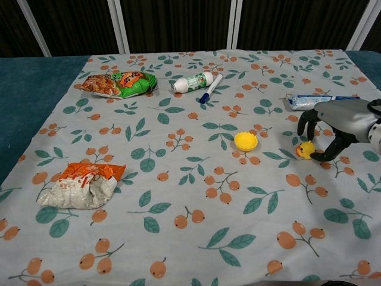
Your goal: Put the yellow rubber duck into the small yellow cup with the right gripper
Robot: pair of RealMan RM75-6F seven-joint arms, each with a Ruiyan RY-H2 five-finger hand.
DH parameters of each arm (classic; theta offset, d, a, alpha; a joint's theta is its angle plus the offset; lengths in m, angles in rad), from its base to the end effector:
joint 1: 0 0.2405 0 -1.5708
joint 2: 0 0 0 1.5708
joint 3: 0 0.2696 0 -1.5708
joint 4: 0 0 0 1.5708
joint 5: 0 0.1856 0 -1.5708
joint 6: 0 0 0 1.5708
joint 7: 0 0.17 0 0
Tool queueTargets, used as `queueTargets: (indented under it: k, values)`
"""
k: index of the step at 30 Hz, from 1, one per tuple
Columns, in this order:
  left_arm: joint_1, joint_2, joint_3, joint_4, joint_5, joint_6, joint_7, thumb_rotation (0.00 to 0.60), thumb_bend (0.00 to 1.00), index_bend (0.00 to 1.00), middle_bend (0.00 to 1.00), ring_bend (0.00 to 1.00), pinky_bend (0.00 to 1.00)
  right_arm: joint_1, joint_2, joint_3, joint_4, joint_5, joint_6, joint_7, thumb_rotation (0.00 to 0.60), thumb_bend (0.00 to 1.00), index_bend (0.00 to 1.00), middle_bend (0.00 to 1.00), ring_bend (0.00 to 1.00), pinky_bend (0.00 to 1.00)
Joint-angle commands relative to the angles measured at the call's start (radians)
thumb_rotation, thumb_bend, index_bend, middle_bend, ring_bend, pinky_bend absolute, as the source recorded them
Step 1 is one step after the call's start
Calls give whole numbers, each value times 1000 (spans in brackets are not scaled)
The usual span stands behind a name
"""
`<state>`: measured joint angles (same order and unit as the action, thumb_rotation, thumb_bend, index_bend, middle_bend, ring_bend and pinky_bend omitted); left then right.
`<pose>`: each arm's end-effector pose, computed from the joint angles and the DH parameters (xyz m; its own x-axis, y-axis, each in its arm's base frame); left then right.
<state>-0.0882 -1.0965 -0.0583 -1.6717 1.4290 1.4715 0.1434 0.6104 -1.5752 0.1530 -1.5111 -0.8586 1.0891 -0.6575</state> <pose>-0.3143 0.2075 0.1928 0.4838 0.0167 0.8750 0.8736 0.0514 -0.4840 -0.2264 -0.3439 0.0012 0.5373 -0.3129 0.7832 -0.8398 -0.1128 0.5311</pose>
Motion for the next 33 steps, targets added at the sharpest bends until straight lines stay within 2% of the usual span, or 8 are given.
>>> queueTargets:
  k: [1,33]
  values:
    - [0,0,0,0,0,0,-1,600,378,0,0,0,0,1,0,-1,0,2,1,-1,600,249,343,362,95,183]
    - [1,2,0,-2,-3,-1,1,600,378,0,0,0,0,17,-18,-13,10,13,1,-11,600,249,388,390,105,183]
